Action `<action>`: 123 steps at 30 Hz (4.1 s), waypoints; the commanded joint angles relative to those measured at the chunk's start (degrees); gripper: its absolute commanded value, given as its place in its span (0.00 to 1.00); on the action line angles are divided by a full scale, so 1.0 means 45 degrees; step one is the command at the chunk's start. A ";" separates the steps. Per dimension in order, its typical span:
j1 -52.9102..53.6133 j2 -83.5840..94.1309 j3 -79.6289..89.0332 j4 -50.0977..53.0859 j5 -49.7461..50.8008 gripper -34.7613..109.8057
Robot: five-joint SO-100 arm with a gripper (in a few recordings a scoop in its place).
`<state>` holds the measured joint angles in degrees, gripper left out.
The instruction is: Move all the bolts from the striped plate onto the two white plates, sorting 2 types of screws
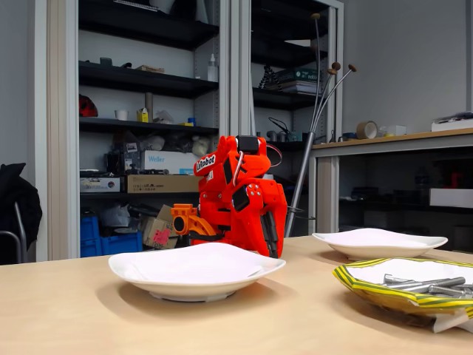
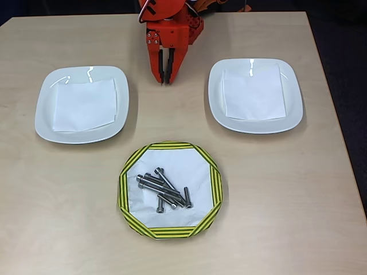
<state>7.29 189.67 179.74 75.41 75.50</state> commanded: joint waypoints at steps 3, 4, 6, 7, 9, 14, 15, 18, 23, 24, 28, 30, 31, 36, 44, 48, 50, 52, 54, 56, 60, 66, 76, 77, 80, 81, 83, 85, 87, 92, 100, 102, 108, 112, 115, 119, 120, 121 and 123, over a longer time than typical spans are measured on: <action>0.0020 0.0176 0.0059 0.0117 0.0332 0.25; 0.0020 0.0176 0.0059 0.0117 0.0332 0.25; 0.0020 0.0176 0.0059 0.0117 0.0332 0.25; 0.0020 0.0176 0.0059 0.0117 0.0332 0.25; 0.0020 0.0176 0.0059 0.0117 0.0332 0.25; 0.0020 0.0176 0.0059 0.0117 0.0332 0.25; 0.0020 0.0176 0.0059 0.0117 0.0332 0.25; 0.0020 0.0176 0.0059 0.0117 0.0332 0.25; 0.0020 0.0176 0.0059 0.0117 0.0332 0.25; 0.0020 0.0176 0.0059 0.0117 0.0332 0.25; 0.0020 0.0176 0.0059 0.0117 0.0332 0.25; 0.0020 0.0176 0.0059 0.0117 0.0332 0.25; 0.0020 0.0176 0.0059 0.0117 0.0332 0.25; 0.0020 0.0176 0.0059 0.0117 0.0332 0.25; -0.0215 0.0156 0.0059 0.0117 0.0312 0.25; -0.0313 0.0156 0.0059 -0.0254 -0.0234 0.25; -0.0527 0.0215 0.0059 -0.1328 -0.2285 0.25; -0.0078 0.0293 -0.0332 -0.2031 -0.2988 0.25; 0.0098 0.0293 -0.0840 -0.2285 -0.3066 0.25; 0.0195 0.0137 -0.1660 -0.2168 -0.3242 0.25; 0.0625 -0.2695 -0.4004 -0.2129 -0.3867 0.25; 0.0762 -0.8203 -0.7656 -0.4336 -0.4746 0.25; -0.0801 -1.7246 -1.4082 -0.6699 -0.4102 0.24; -0.0918 -1.8066 -1.4883 -0.6523 -0.3887 0.24; -0.1387 -2.0137 -1.6602 -0.6953 -0.3613 0.32; -0.1484 -2.0781 -1.6992 -0.7266 -0.3555 0.30; -0.1563 -2.1953 -1.7812 -0.7441 -0.2949 0.29; -0.1621 -2.3086 -1.8379 -0.8145 -0.2930 0.32; -0.1738 -2.4238 -1.9199 -0.8574 -0.3125 0.34; -0.2129 -2.6309 -2.0586 -0.8887 -0.2520 0.35; -0.2754 -2.7188 -2.0820 -0.8750 -0.2148 0.37; -0.2813 -2.7285 -2.0703 -0.8730 -0.1992 0.36; -0.2656 -2.7539 -2.0430 -0.8984 -0.2109 0.34; -0.2344 -2.7793 -2.0527 -0.9043 -0.2324 0.33; -0.2070 -2.8047 -2.0742 -0.9023 -0.2422 0.31; -0.1699 -2.8398 -2.1094 -0.9023 -0.2578 0.29; -0.1621 -2.8516 -2.1211 -0.9004 -0.2598 0.29; -0.1523 -2.8633 -2.1367 -0.8965 -0.2676 0.29; -0.1367 -2.8828 -2.1641 -0.8906 -0.2793 0.30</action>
<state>-0.79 60.21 83.32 34.28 63.37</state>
